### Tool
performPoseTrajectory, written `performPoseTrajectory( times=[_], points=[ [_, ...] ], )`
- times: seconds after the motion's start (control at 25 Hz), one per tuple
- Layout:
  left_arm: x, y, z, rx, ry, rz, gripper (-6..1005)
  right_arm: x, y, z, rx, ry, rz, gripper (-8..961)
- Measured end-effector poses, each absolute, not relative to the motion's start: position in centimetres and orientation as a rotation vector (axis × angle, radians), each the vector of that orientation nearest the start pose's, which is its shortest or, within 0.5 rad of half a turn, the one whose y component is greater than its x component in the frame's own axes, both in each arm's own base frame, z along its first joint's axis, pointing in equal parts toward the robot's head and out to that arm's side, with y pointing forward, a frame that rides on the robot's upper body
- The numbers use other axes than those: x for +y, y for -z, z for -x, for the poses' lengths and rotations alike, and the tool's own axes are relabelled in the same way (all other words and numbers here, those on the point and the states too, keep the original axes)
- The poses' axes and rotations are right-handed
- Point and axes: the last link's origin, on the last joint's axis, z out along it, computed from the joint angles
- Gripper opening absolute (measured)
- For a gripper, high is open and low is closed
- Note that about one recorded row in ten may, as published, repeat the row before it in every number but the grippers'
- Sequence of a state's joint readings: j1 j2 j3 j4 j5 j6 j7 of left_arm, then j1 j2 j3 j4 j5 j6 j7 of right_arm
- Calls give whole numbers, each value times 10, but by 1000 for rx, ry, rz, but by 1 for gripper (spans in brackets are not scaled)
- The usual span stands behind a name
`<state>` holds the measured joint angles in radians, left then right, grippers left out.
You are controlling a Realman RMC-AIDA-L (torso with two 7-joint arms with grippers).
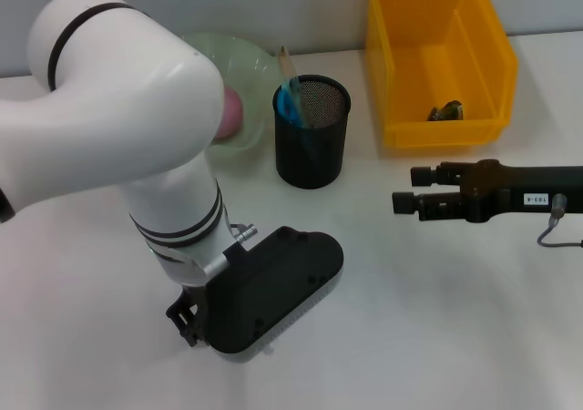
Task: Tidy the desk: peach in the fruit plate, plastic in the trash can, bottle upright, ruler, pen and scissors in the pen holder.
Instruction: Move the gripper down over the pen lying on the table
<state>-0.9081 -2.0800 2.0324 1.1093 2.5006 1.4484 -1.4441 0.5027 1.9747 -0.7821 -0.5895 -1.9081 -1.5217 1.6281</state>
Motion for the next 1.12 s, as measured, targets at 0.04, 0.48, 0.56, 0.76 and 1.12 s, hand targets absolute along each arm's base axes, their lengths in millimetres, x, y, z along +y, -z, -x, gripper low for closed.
performPoseTrajectory(
  times=[0.04,0.48,0.56,0.76,1.12],
  points=[
    [322,110,126,1583,-1138,2819,629,332,-23,-286,1005,-676,2648,827],
    [322,110,125,1578,-1132,2819,619,329,-12,-277,1026,-544,2799,827],
    [322,111,125,1575,-1132,2819,614,328,-14,-277,1026,-546,2811,827],
    [323,110,125,1565,-1132,2818,600,322,-22,-280,1036,-559,2828,827],
    [323,110,124,1549,-1133,2818,577,317,-25,-282,1067,-532,2855,826]
  ],
)
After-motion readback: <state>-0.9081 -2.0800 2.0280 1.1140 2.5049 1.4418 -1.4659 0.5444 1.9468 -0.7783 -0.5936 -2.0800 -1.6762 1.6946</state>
